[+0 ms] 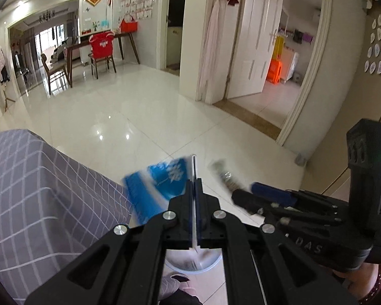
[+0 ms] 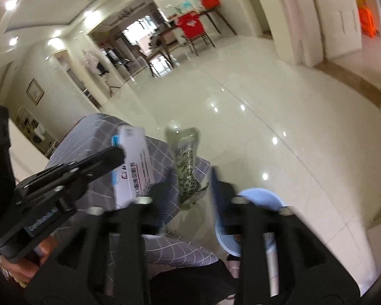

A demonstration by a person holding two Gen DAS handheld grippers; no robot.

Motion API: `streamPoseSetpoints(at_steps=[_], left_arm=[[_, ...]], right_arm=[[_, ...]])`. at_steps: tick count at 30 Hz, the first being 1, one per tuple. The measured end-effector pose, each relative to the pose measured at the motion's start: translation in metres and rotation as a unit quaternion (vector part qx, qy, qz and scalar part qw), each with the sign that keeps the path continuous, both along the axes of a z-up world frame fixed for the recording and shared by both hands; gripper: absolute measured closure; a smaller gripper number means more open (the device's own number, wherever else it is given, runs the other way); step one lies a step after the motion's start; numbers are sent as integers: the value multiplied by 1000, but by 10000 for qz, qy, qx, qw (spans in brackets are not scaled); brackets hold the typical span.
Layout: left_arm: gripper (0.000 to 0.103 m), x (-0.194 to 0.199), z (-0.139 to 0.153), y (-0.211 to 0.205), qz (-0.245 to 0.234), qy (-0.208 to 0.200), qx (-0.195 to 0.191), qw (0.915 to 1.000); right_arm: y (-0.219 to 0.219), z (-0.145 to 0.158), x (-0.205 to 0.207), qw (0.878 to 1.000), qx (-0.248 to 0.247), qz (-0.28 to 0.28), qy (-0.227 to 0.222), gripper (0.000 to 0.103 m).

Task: Collect trash
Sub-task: 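Carry white box and green wrapper over the light-blue bucket, then open both tools to drop the box and wrapper into the bucket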

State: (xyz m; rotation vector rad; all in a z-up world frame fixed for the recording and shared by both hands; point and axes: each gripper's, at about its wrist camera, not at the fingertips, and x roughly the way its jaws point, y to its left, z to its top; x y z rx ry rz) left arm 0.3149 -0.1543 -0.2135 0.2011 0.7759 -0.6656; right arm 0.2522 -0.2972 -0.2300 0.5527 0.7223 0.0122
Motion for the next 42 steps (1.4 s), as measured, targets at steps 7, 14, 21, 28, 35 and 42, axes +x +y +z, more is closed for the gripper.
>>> streamPoseSetpoints(at_steps=[7, 14, 21, 28, 35, 42], left_arm=[[102, 12, -27, -19, -105, 198, 167, 9996], [102, 11, -42, -24, -218, 309, 265, 9989], [102, 7, -49, -36, -320, 324, 352, 9983], [101, 11, -49, -45, -393, 328, 386, 9979], [26, 4, -36, -38, -108, -52, 461, 9989], [21, -17, 0, -11, 411, -465, 717, 9955]], right_arm=[[-8, -23, -12, 9996, 84, -170, 196, 46], [-20, -28, -27, 9988, 40, -439, 218, 41], [-29, -25, -29, 9978, -65, -631, 166, 41], [-37, -15, -38, 9961, -35, -886, -33, 40], [-42, -7, -50, 9945, -13, -1047, -95, 39], [-28, 19, -68, 9948, -137, -951, -334, 39]])
